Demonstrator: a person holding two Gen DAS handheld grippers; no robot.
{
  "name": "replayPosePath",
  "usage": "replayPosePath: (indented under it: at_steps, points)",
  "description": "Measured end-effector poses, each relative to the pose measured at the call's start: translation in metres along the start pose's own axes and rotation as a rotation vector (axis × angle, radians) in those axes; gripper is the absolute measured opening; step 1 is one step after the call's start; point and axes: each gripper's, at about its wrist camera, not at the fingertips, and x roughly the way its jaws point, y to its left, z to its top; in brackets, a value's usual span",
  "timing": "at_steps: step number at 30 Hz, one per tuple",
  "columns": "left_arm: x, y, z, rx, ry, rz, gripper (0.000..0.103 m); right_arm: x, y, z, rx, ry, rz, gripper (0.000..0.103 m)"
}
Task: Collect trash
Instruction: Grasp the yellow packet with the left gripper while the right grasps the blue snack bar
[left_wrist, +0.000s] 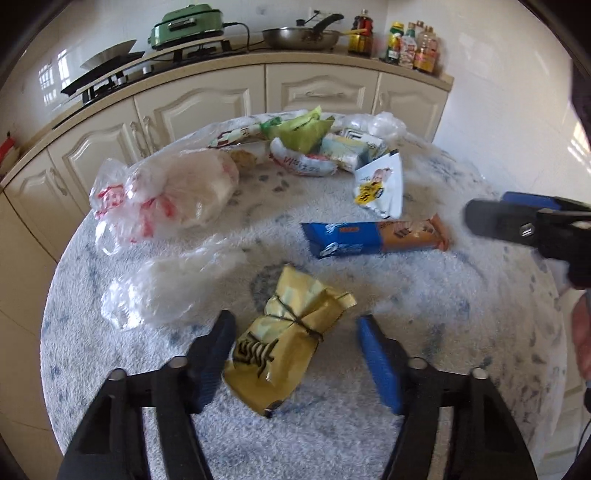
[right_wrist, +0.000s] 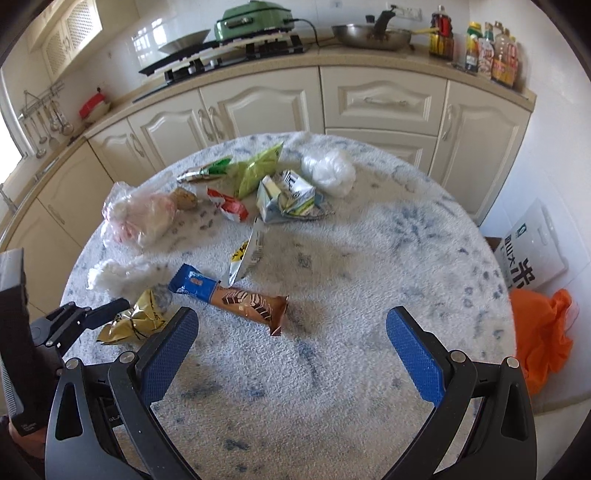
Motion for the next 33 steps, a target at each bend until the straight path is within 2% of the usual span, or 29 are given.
replayPosePath:
  at_steps: [1, 2, 4, 8, 13, 15, 18, 22, 23, 24, 26, 30, 32, 33]
  points:
    - [0.001, 0.001, 0.002, -0.01, -0.002, -0.02, 0.041, 0.005, 0.001, 0.0, -0.007, 0.009, 0.004, 0.103]
    - [0.002, 0.004, 0.005, -0.031, -0.001, -0.06, 0.033, 0.01, 0.004, 0.0, -0.019, 0.019, 0.005, 0.103]
    - [0.002, 0.013, 0.003, -0.072, 0.001, -0.091, 0.032, 0.022, 0.012, 0.001, -0.054, 0.036, 0.016, 0.103]
    - [0.002, 0.03, 0.004, -0.115, 0.004, -0.076, 0.031, 0.042, 0.031, 0.002, -0.152, 0.049, 0.025, 0.096]
    - [-0.002, 0.049, 0.001, -0.174, 0.003, -0.047, 0.031, 0.062, 0.049, 0.002, -0.264, 0.061, 0.02, 0.072]
    - [-0.003, 0.053, 0.002, -0.191, 0.003, -0.042, 0.031, 0.06, 0.054, 0.001, -0.281, 0.054, 0.048, 0.047]
    - [0.0, 0.05, 0.003, -0.199, 0.0, -0.041, 0.031, 0.055, 0.064, -0.006, -0.322, 0.054, 0.082, 0.028]
    - [0.002, 0.046, 0.003, -0.202, -0.006, -0.052, 0.031, 0.05, 0.071, -0.013, -0.324, 0.078, 0.121, 0.026]
    - [-0.006, 0.045, -0.005, -0.201, -0.009, -0.053, 0.031, 0.048, 0.072, -0.014, -0.327, 0.077, 0.127, 0.028]
    - [-0.007, 0.045, -0.006, -0.199, -0.01, -0.054, 0.031, 0.049, 0.074, -0.014, -0.333, 0.068, 0.114, 0.037]
    - [-0.01, 0.046, -0.008, -0.201, -0.012, -0.054, 0.031, 0.054, 0.074, -0.011, -0.328, 0.067, 0.089, 0.047]
    - [-0.031, 0.048, -0.022, -0.213, -0.024, -0.052, 0.029, 0.063, 0.076, -0.002, -0.295, 0.05, 0.1, 0.048]
    - [-0.035, 0.049, -0.021, -0.215, -0.036, -0.054, 0.024, 0.065, 0.079, 0.0, -0.3, 0.039, 0.088, 0.044]
    - [-0.037, 0.048, -0.02, -0.213, -0.041, -0.056, 0.022, 0.065, 0.081, 0.0, -0.301, 0.037, 0.082, 0.03]
